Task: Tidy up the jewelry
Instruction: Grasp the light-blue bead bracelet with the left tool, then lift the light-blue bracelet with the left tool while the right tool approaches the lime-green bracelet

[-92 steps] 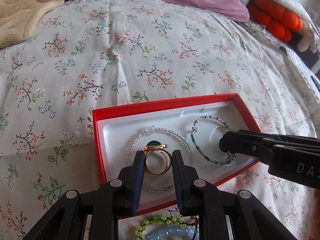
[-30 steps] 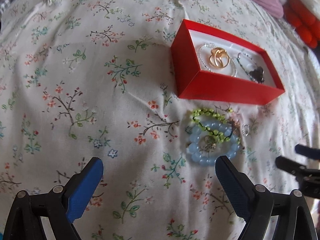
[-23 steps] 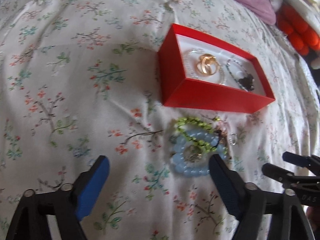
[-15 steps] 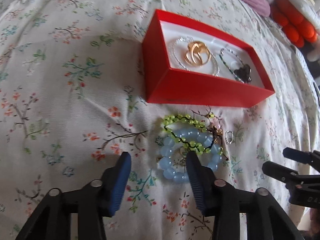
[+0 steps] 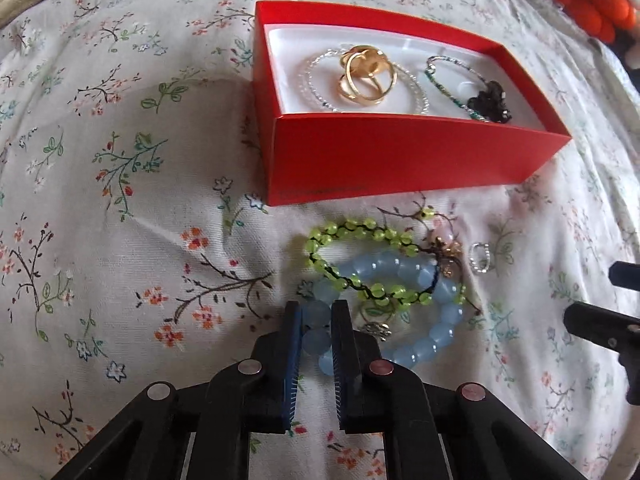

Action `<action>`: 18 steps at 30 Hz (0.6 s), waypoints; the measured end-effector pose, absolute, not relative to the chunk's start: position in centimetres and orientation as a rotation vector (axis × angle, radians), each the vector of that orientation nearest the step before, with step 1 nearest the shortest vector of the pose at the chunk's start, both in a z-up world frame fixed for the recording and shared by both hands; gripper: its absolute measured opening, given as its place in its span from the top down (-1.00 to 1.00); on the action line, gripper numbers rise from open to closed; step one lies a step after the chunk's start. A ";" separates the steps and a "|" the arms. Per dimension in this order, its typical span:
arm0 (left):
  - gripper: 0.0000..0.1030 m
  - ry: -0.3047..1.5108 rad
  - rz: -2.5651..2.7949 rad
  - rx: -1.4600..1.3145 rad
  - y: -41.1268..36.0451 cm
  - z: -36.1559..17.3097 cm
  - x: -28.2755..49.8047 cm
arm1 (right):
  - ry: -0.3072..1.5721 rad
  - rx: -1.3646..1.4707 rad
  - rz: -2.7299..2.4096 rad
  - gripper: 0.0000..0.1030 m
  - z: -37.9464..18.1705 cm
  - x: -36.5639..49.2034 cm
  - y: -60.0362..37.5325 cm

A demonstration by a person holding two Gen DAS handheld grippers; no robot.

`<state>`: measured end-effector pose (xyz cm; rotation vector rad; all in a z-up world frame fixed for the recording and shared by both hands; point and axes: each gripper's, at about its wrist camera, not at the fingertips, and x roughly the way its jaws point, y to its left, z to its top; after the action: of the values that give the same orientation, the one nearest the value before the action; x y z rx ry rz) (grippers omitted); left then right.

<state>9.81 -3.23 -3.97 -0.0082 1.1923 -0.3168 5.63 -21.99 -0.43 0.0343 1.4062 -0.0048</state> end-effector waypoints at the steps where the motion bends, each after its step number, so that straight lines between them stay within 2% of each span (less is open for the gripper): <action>1: 0.84 1.183 -0.329 -0.017 -3.2 -3.6 9.7 | 1.405 0.036 -0.006 -0.62 -0.4 5.6 -22.0; 12: 0.84 1.036 -0.482 -0.067 -2.3 3.0 6.2 | 1.385 0.039 0.000 -0.63 0.3 6.0 -21.0; 18: 0.84 1.022 -0.487 -0.077 -0.4 4.0 5.2 | 1.376 0.053 0.022 -0.63 0.4 6.2 -20.0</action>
<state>5.23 -0.43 3.96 -0.0767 1.0224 -0.4873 6.17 -19.99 0.40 0.0529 1.3762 0.0218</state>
